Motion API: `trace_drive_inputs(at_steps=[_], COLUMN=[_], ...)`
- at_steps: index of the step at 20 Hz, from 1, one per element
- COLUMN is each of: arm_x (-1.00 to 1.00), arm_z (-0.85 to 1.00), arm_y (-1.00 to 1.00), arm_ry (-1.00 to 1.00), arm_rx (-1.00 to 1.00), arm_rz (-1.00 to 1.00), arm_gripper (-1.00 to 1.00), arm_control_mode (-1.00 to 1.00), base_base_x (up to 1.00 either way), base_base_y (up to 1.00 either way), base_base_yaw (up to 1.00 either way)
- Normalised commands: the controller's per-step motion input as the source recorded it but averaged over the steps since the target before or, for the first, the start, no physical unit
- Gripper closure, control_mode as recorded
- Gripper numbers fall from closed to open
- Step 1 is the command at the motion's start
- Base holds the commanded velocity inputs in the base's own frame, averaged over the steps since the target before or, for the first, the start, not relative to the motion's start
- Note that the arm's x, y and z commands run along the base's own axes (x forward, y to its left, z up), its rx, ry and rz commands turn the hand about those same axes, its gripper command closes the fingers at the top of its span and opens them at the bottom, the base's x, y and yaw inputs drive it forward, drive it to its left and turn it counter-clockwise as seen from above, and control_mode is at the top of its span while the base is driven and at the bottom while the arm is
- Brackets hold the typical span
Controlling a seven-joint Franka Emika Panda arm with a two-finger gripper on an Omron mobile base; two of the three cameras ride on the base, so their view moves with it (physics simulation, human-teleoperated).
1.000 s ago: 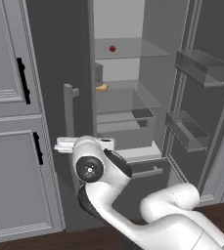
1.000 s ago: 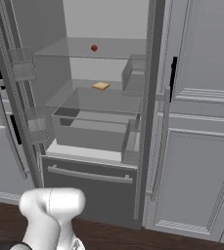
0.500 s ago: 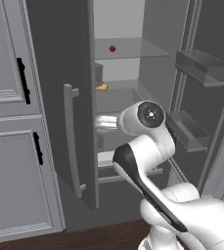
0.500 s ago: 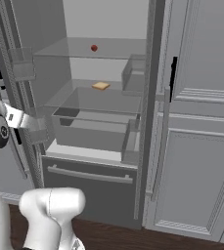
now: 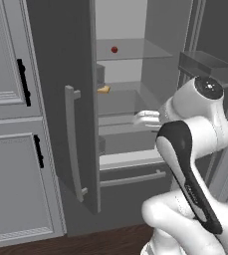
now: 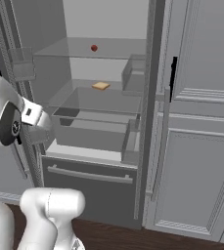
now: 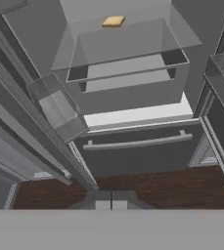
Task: Take the strawberry from the fridge and place it on top of the pancake, located on the dining counter.
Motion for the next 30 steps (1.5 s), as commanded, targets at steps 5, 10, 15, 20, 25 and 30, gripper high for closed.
trace_drive_inputs(at_steps=[5, 10, 15, 20, 25, 30], arm_x=[-0.88, -0.45, -0.09, -0.53, -0.35, 0.0], arm_z=[0.0, 0.15, 0.44, 0.08, 0.0, 0.0], arm_y=[-0.51, -0.03, -0.26, -0.22, 0.0, 0.0], arm_ry=[-0.12, -0.09, 0.0, -0.33, -0.29, 0.0], arm_rx=[-0.05, -0.16, -0.02, 0.0, -0.01, 0.0], arm_rz=[0.01, 0.0, 0.0, 0.04, 0.01, 0.0], arm_gripper=[1.0, -1.0, -1.0, -1.0, -1.0, -1.0], arm_control_mode=[-1.0, -1.0, -1.0, -1.0, 1.0, 1.0], base_base_x=[0.0, 0.0, 0.0, 0.0, 0.0, 0.59], base_base_y=[0.0, 0.0, 0.0, 0.0, 0.0, 0.0], base_base_yaw=[0.0, 0.0, 0.0, 0.0, 0.0, -0.04])
